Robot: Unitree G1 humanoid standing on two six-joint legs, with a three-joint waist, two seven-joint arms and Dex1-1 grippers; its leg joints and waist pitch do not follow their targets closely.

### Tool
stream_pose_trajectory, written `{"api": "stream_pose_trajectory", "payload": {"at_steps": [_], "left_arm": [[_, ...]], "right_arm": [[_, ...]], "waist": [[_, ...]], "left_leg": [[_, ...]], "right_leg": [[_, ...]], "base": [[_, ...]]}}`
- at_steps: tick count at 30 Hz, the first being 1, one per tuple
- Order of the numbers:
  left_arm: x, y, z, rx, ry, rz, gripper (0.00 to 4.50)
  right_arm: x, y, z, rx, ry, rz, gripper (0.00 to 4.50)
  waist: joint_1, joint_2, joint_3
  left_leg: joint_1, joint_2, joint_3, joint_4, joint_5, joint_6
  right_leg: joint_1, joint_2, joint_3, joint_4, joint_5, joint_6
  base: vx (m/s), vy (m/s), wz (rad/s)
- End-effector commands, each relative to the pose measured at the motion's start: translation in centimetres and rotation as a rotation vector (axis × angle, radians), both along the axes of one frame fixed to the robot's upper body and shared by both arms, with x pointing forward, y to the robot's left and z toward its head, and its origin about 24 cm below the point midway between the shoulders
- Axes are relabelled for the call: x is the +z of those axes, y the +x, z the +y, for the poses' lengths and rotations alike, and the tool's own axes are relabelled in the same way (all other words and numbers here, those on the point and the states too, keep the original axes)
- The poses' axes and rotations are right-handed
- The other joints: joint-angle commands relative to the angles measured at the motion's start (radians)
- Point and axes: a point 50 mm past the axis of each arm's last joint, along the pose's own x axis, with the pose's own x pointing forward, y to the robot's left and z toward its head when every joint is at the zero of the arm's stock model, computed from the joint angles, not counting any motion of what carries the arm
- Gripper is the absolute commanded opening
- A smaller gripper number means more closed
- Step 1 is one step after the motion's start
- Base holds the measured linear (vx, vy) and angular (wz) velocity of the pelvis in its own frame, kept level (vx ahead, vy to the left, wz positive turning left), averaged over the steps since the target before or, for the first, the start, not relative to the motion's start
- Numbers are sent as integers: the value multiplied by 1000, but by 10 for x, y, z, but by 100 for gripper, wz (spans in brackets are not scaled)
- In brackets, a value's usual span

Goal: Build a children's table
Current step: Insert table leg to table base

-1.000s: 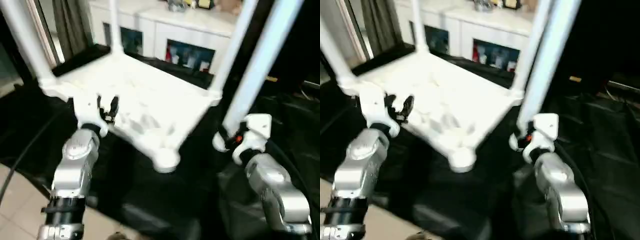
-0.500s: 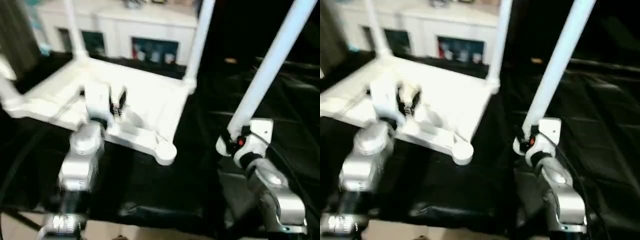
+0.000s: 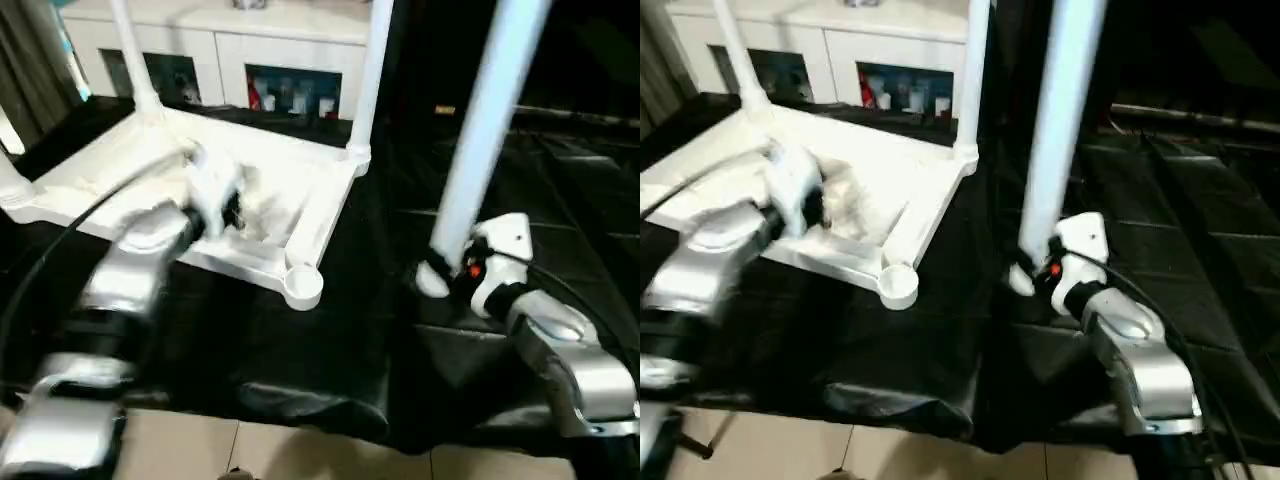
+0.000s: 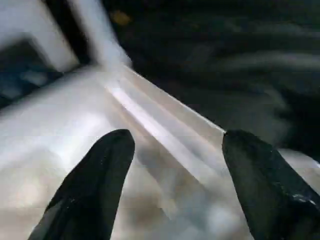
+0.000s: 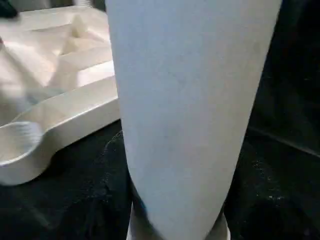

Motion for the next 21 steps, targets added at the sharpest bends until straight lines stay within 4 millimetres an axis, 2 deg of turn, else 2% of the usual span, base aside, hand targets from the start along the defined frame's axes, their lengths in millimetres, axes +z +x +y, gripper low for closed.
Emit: {"api": "stream_pose_trajectory", "payload": {"at_steps": [1, 3, 7, 8, 9, 11, 12, 13, 14, 15, 17, 18, 19, 21], "left_arm": [[-11, -10, 7, -161, 117, 185, 364], [-13, -10, 9, -174, 145, 204, 375], [-15, -1, 11, -227, 261, 182, 400], [-15, -1, 11, -227, 261, 181, 372], [-14, 4, 8, -227, 279, 154, 355], [-13, 5, 7, -231, 287, 148, 366], [-10, 8, 4, -243, 300, 131, 360], [-10, 9, 4, -246, 300, 127, 335], [-9, 10, 2, -253, 303, 125, 335], [-9, 10, 1, -255, 305, 127, 315], [-12, 11, -1, -273, 325, 142, 320], [-14, 11, -1, -284, 347, 152, 320], [-17, 11, -1, -290, 362, 163, 283], [-19, 11, 0, -292, 382, 173, 272]], "right_arm": [[6, -5, 1, 119, -1, -1, 193], [5, -5, 0, 128, -12, 1, 193], [2, -6, -6, 147, -89, 4, 193], [2, -6, -6, 148, -89, 4, 193], [2, -7, -5, 158, -90, 5, 193], [2, -8, -5, 165, -91, 6, 193], [0, -10, -6, 185, -116, 12, 193], [0, -11, -6, 189, -118, 14, 193], [-1, -13, -6, 196, -121, 17, 193], [-1, -13, -5, 197, -120, 18, 193], [-3, -15, -5, 206, -130, 24, 193], [-5, -16, -6, 210, -147, 29, 193], [-6, -16, -6, 213, -156, 32, 193], [-7, -16, -6, 214, -163, 34, 193]], "waist": [[7, 10, -56], [8, 9, -57], [18, 9, -62], [18, 7, -60], [21, 12, -62], [22, 9, -62], [21, 16, -61], [20, 12, -60], [21, 9, -62], [22, 10, -61], [19, 8, -62], [19, 10, -61], [19, 8, -61], [16, 7, -60]], "left_leg": [[15, 55, -14, -74, -168, 3], [13, 54, -12, -73, -144, 10], [20, 56, -6, -69, -125, 17], [20, 53, -4, -68, -128, 22], [20, 54, -5, -68, -132, 23], [20, 58, -6, -70, -137, 21], [21, 60, -8, -70, -139, 17], [20, 57, -6, -70, -145, 18], [21, 58, -6, -69, -144, 18], [20, 59, -6, -69, -137, 21], [19, 56, -5, -68, -135, 26], [19, 55, -6, -68, -135, 29], [18, 54, -6, -67, -133, 30], [19, 56, -7, -69, -144, 27]], "right_leg": [[49, -89, 57, -87, -139, -166], [51, -87, 56, -81, -80, -180], [53, -91, 56, -75, -5, -210], [51, -88, 55, -79, -7, -211], [54, -91, 55, -77, -5, -216], [57, -94, 55, -77, -2, -219], [56, -96, 55, -75, 3, -225], [56, -92, 54, -80, -6, -221], [60, -94, 56, -77, 4, -226], [61, -96, 56, -76, 13, -228], [61, -94, 55, -79, 9, -228], [62, -95, 55, -80, -4, -224], [63, -94, 55, -83, -10, -220], [63, -95, 55, -84, -29, -219]], "base": [[0, 0, 0], [0, 0, 0], [0, 0, 0], [0, 0, 0], [0, 0, 0], [0, 0, 0], [0, 0, 0], [0, 0, 0], [0, 0, 0], [0, 0, 0], [0, 0, 0], [0, 0, 0], [0, 0, 0], [0, 0, 0]]}}
